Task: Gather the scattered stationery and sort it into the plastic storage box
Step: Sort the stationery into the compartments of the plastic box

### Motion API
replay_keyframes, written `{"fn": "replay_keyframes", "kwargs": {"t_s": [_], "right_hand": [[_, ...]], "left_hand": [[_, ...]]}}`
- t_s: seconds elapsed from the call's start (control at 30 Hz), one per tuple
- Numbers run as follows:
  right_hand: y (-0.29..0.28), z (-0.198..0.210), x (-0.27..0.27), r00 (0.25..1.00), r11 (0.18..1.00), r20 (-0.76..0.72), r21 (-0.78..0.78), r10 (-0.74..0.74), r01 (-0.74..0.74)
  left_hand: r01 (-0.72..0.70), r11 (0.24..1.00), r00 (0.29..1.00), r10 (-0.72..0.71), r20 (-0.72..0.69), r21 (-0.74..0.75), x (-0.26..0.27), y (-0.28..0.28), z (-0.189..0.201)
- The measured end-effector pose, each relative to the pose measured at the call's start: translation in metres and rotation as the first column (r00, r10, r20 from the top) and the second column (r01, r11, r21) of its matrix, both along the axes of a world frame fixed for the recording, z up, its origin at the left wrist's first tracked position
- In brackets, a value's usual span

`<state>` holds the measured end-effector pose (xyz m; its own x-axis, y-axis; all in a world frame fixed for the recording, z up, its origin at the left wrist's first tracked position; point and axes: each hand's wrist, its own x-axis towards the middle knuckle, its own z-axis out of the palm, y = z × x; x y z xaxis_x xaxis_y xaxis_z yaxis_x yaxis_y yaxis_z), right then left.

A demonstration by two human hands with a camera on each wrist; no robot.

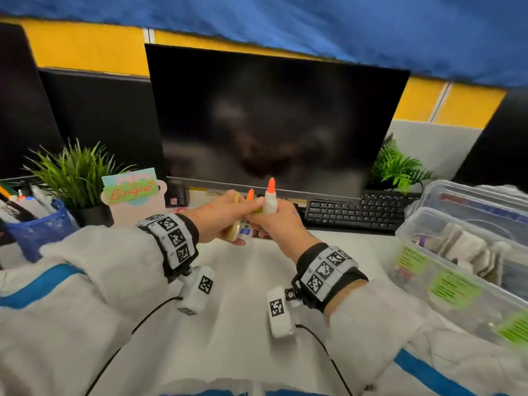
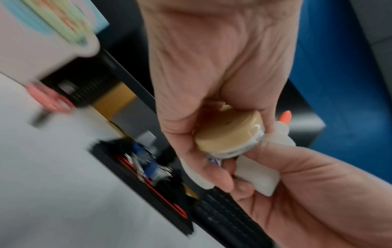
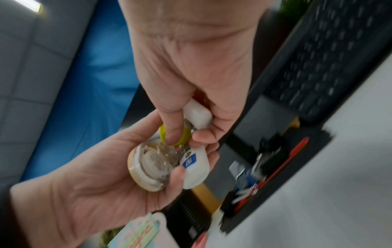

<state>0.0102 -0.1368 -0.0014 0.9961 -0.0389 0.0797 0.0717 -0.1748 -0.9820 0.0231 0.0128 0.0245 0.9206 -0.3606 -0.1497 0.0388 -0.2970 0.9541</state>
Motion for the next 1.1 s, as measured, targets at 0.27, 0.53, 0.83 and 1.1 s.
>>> {"fn": "replay_keyframes", "kwargs": {"t_s": [0.27,0.53,0.83,1.1], "right_hand": [[-0.094,0.019,-0.053,0.973,0.974,0.079,-0.051,-0.217,0.222],[-0.168,0.051,-0.102,0.921,0.932,0.216,-0.092,-0.325,0.350],[-0.272,0.097,-0.144,0.804,0.630,-0.066,0.585,-0.592,0.511],[-0.346,0.115,-0.147,0.648,0.579,-0.254,0.299,-0.718,0.758]], "left_hand": [[0.208,0.974,0.978,-0.207,0.025,-0.092,-0.023,-0.098,0.013],[0.316,0.913,0.949,-0.302,0.093,-0.258,-0.043,-0.183,0.032],[0.400,0.900,0.898,-0.348,0.270,-0.170,-0.055,-0.266,0.045],[0.449,0.890,0.851,-0.401,0.338,-0.075,-0.063,-0.313,0.018]]}}
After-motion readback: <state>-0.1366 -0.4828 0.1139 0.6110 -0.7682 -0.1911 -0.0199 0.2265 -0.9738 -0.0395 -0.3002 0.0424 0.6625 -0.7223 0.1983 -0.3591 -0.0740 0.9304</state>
